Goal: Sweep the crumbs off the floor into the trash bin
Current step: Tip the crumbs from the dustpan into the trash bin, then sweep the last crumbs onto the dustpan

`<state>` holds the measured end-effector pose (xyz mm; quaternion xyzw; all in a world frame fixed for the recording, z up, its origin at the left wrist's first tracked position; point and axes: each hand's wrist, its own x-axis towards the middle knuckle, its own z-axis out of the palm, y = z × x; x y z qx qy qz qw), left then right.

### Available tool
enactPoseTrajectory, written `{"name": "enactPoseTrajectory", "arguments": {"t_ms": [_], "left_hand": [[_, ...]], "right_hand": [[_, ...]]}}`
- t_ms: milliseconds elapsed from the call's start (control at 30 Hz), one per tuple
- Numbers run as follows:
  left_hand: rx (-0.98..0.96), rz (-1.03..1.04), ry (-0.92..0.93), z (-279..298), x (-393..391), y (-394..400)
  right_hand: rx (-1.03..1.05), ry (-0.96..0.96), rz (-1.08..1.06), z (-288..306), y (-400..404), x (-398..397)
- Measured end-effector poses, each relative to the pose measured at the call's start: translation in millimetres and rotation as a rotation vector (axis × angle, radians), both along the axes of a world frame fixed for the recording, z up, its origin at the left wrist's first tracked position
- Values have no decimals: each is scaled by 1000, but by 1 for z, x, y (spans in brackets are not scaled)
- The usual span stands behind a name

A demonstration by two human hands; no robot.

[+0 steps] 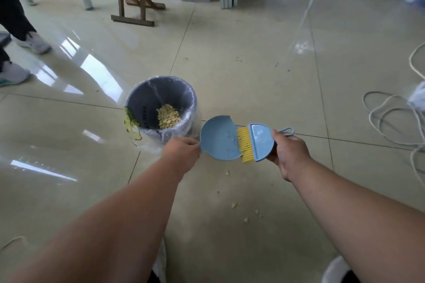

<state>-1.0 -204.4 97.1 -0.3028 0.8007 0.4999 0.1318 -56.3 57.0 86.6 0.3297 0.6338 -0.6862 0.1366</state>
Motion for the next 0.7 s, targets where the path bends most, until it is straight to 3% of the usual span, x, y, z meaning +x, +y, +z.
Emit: {"name": "enactPoseTrajectory", "arguments": {"t_ms": [133,433,700], "left_hand": [[74,46,-101,-51,31,-1],[-23,107,-268,-109,67,-53],[-35,89,-322,-132,55,-70]], "right_hand": [[35,-88,46,-41,10,18],[8,-260,122,-127,-28,52],[7,-326,-14,-164,-84,54]]}}
